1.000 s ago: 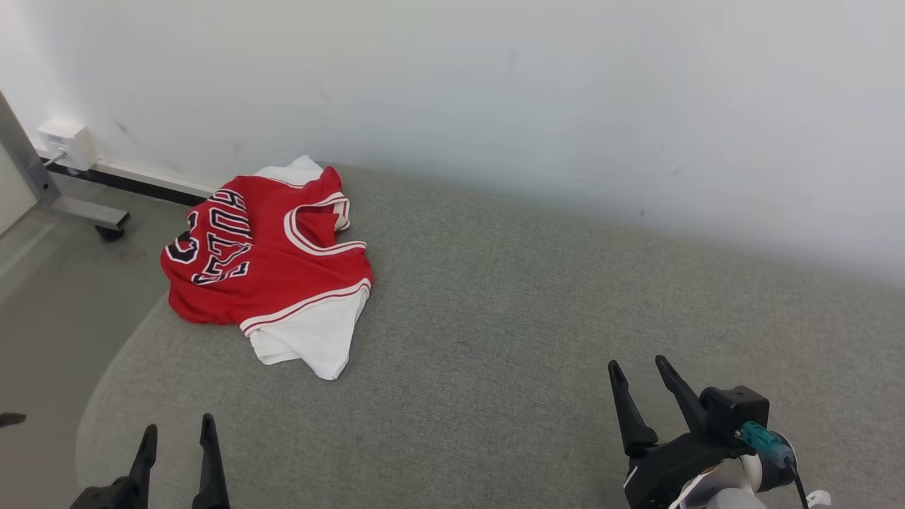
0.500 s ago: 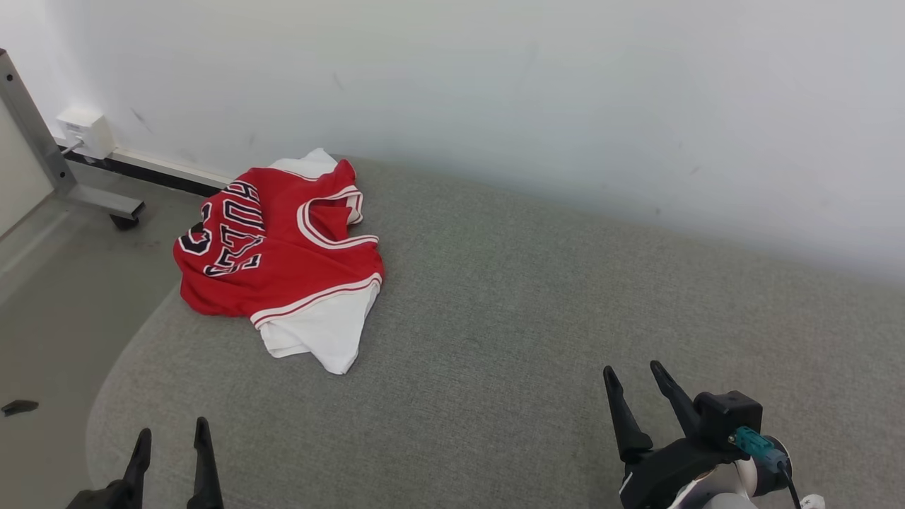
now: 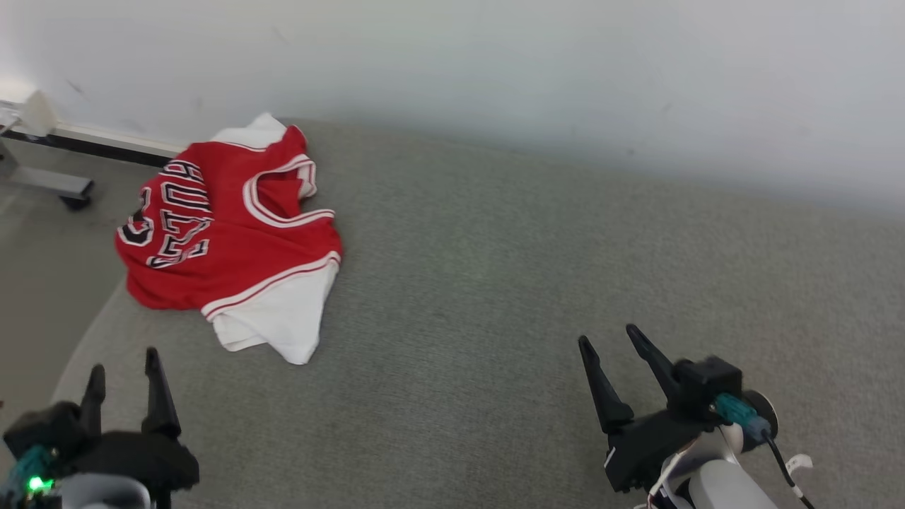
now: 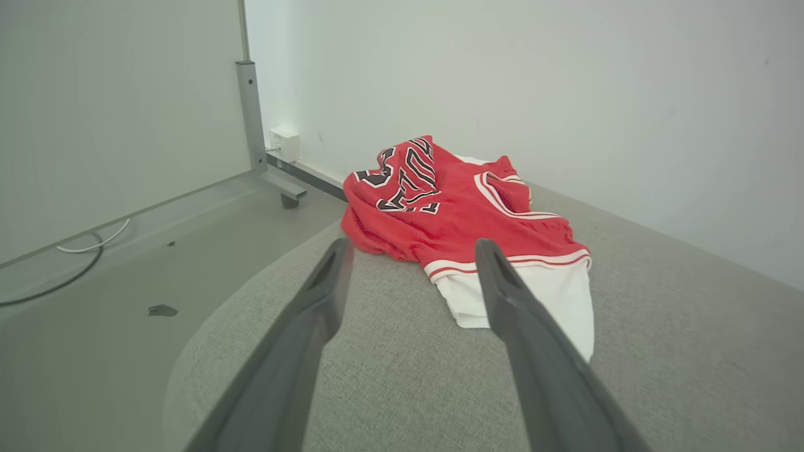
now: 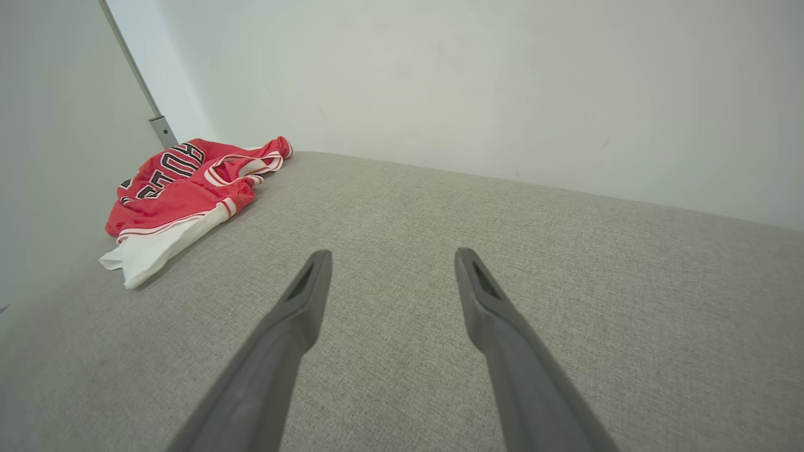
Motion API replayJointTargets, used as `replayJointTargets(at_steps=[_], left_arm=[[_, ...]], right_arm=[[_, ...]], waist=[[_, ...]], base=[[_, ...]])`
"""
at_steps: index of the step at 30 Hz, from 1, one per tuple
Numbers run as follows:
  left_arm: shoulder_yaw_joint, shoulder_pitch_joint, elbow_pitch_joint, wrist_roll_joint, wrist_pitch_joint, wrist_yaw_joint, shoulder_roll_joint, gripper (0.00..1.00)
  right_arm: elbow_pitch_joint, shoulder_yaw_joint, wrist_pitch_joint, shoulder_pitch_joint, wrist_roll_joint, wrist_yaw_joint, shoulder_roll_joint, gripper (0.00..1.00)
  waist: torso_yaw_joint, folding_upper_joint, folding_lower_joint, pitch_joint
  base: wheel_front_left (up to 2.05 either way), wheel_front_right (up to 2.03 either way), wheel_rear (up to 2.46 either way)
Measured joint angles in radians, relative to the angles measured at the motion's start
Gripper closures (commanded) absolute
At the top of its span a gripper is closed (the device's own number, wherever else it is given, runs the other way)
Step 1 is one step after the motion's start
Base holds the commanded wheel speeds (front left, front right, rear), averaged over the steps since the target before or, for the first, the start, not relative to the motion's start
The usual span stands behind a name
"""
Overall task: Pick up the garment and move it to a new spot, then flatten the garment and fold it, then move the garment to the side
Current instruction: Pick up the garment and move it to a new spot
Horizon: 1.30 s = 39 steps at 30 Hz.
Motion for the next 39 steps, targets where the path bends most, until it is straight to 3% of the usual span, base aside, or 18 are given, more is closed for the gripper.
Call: replayJointTargets(at_steps=[9, 18, 22, 30, 39], left_arm=[[0.059, -0.239, 0.171, -0.087, 0.016, 0.007, 0.033, 0.0], [0.127, -0.418, 0.278, -0.169, 0.105, 0.006, 0.147, 0.0], [0.173, -0.489, 0.324, -0.233, 0.213, 0.007, 0.201, 0.0], [0.216, -0.59, 0.38, -0.309, 0.465, 0.087, 0.257, 0.0], [0.255, -0.635, 0.355, -0.365, 0.638, 0.169, 0.291, 0.0]], right_arm=[[-0.107, 0.118, 0.051, -0.092, 0.001, 0.0, -0.035, 0.0], [-0.208, 0.2, 0.063, -0.164, 0.012, 0.0, -0.041, 0.0], [-0.264, 0.206, 0.072, -0.171, 0.014, 0.0, -0.046, 0.0], [-0.381, 0.161, 0.099, -0.17, -0.007, 0.0, -0.07, 0.0], [-0.451, 0.137, 0.115, -0.154, -0.018, 0.0, -0.071, 0.0]], waist=[[-0.097, 0.0001, 0.0001, 0.109], [-0.213, 0.0001, 0.0002, 0.244], [-0.272, 0.0, 0.0001, 0.318], [-0.339, 0.0001, 0.0001, 0.435], [-0.38, -0.0003, -0.0002, 0.505]], base=[[0.0, 0.0, 0.0], [0.0, 0.0, 0.0], [0.0, 0.0, 0.0], [0.0, 0.0, 0.0], [0.0, 0.0, 0.0]])
